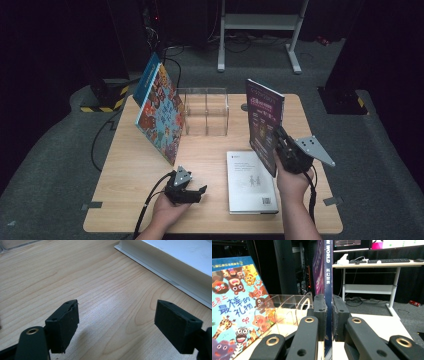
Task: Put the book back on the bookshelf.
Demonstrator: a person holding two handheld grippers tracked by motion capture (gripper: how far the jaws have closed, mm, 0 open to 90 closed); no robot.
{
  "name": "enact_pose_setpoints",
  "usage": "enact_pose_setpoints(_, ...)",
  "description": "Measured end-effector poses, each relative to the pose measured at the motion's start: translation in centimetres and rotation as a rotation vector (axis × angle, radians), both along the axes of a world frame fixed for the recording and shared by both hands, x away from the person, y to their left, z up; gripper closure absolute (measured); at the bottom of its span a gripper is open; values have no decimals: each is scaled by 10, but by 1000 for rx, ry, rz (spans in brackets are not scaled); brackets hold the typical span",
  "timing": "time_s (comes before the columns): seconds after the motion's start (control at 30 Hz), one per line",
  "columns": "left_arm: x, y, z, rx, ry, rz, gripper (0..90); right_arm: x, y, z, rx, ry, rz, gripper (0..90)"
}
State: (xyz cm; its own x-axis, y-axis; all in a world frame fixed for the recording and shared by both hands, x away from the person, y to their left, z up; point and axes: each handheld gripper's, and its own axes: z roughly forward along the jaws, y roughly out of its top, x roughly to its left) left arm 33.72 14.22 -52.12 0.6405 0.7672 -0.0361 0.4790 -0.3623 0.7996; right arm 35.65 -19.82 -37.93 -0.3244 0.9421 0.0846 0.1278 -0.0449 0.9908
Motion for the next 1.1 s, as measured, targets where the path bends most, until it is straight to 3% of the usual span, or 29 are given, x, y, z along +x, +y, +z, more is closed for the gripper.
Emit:
enact_pose_setpoints(0.53,2,0,0,7,9,-7,206,-44,-8,-20,-55,0,-1,841)
enact_pose_setpoints(0.8,1,-1,-1,-8,18,-8,209,-56,-11,-30,-37,-11,-5,841)
enact_pose_setpoints(1.1,1,-1,-1,-15,25,4,206,-61,-20,-34,-20,14,-8,841)
